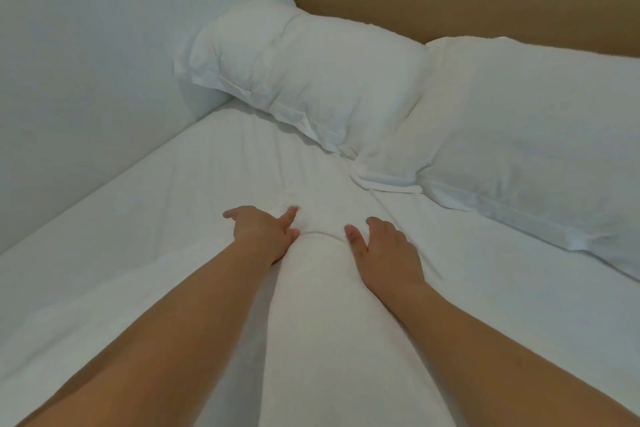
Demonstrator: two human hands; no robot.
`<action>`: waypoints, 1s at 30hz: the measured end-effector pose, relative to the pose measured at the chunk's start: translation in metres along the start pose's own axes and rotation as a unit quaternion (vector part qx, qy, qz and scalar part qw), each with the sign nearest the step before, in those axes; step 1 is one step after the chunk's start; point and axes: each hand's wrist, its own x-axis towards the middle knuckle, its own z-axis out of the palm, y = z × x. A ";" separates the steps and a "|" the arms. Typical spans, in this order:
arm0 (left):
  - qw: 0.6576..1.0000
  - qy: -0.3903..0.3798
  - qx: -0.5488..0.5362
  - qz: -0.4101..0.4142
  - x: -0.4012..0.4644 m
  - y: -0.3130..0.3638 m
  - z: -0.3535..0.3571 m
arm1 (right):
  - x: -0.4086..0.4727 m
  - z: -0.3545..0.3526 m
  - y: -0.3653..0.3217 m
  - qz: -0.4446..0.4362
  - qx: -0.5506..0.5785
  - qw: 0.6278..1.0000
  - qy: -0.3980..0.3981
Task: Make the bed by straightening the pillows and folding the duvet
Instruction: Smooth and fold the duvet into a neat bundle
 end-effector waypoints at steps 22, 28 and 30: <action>0.896 0.435 -0.041 0.081 0.123 0.340 -0.241 | 0.077 -0.123 0.379 0.025 -0.389 0.909 0.148; 0.852 0.513 -0.039 0.093 0.148 0.347 -0.214 | 0.081 -0.094 0.403 -0.072 -0.335 0.907 0.246; 0.852 0.513 -0.031 0.098 0.149 0.350 -0.212 | 0.081 -0.093 0.403 -0.077 -0.330 0.906 0.254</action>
